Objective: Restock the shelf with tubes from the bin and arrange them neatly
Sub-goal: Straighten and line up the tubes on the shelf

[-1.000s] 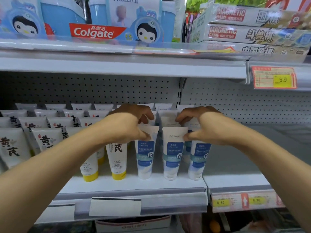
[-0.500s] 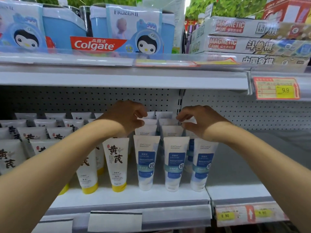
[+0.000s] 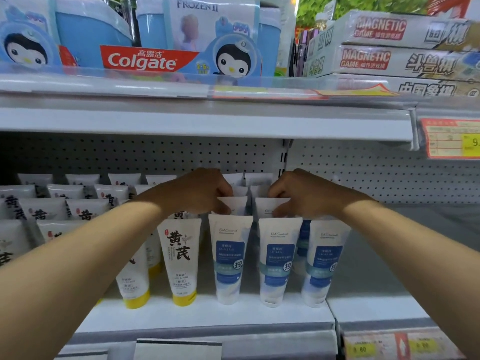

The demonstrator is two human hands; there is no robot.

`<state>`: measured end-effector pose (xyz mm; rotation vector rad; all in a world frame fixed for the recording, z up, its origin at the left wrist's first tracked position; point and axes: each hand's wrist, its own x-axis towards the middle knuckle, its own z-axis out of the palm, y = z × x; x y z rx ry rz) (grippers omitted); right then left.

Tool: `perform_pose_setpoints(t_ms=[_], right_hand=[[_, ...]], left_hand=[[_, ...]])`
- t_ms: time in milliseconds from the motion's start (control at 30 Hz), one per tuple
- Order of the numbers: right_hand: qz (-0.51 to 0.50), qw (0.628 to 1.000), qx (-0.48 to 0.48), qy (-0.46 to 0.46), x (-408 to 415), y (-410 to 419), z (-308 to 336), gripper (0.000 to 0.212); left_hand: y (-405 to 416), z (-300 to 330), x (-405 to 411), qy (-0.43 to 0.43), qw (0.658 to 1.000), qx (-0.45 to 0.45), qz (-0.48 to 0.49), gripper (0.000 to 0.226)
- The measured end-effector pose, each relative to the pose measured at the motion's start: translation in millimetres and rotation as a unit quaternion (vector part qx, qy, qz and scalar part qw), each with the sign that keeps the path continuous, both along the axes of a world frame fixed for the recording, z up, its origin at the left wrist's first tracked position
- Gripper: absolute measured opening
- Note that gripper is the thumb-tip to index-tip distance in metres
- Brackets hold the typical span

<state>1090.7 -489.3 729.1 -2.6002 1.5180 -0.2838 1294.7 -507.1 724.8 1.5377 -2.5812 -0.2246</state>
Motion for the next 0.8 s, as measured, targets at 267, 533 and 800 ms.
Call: perform_pose_setpoints(t_ms=[267,533,800], right_hand=[[0.007,1.000,0.001,-0.010,2.2,1.4,-0.4,0.005],[0.006,1.000,0.011,-0.016,-4.2,-1.4,-2.8,0.004],[-0.062,0.990,-0.055,-0.116,-46.0,6.0,12.5,0.022]], left_hand=[[5.5,1.3,0.5,0.023,1.000,0.014,0.000,0.018],[6.9,1.1,-0.6,0.027,0.999,0.022,0.016,0.015],[26.8,15.8,-2.9,0.126,0.991,-0.039,0.028,0.025]])
